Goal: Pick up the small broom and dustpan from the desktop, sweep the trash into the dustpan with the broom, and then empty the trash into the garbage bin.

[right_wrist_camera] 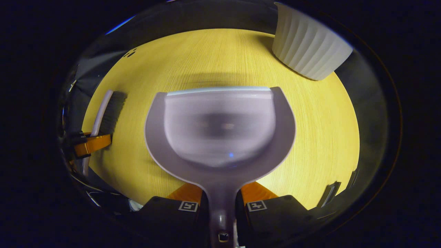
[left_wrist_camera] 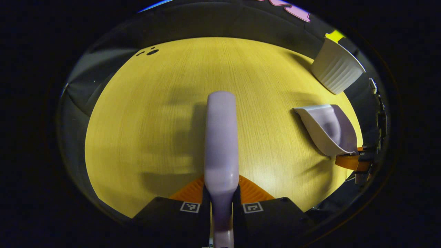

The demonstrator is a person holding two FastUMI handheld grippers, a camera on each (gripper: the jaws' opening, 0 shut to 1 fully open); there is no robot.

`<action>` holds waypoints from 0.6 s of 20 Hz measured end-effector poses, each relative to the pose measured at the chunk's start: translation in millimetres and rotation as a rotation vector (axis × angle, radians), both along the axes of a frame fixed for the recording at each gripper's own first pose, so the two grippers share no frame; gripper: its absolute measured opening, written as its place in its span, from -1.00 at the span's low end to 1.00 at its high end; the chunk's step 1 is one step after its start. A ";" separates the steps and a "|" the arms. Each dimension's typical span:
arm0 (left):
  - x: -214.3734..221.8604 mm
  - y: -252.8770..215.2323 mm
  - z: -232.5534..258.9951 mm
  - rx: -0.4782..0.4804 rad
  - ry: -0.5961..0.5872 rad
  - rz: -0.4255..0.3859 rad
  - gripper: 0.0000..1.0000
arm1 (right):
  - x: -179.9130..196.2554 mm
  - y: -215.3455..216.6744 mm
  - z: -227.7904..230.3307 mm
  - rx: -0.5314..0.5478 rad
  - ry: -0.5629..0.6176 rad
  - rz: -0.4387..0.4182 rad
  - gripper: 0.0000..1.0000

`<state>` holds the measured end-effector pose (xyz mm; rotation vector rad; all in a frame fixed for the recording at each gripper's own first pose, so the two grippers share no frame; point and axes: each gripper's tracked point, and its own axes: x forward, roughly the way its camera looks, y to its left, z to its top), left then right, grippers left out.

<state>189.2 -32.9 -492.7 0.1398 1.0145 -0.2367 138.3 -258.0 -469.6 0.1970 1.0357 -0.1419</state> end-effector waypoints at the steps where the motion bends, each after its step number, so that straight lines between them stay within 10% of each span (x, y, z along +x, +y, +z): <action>1: 0.4 -1.1 -0.9 0.020 0.000 -0.010 -0.36 | -0.9 -0.5 -0.4 -0.002 0.002 -0.001 -0.34; 12: 0.1 -10.9 -0.2 0.028 0.004 -0.051 -0.19 | 3.0 8.8 -2.9 0.053 -0.016 -0.016 -0.03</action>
